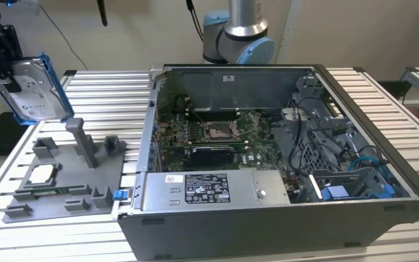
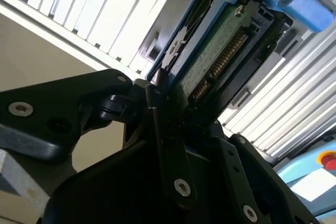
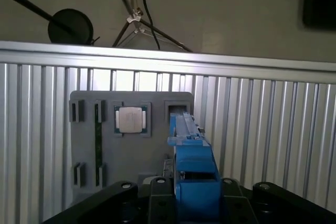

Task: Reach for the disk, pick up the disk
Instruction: 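Pick up the disk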

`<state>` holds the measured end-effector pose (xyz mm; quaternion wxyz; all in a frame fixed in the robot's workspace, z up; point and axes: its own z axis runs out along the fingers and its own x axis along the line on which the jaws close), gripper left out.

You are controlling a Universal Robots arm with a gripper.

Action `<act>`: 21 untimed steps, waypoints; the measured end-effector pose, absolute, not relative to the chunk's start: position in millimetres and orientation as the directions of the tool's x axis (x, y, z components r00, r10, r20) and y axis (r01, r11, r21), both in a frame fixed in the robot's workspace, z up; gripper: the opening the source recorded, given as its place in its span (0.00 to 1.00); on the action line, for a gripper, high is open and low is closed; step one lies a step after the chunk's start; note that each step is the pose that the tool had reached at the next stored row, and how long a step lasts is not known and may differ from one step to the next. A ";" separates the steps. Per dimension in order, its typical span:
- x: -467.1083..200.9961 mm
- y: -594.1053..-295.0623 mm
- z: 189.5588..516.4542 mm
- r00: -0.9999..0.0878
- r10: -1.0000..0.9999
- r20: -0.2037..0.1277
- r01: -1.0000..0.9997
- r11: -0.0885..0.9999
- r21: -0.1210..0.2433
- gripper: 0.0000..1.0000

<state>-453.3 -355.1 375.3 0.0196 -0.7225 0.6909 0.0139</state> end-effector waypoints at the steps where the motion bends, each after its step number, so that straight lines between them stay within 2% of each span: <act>1: -453.2 -355.1 376.3 0.045 -0.998 -0.047 -0.999 -0.045 -0.009 0.00; 21: -453.3 -355.1 411.0 0.045 -0.998 -0.047 -0.999 -0.044 -0.008 0.00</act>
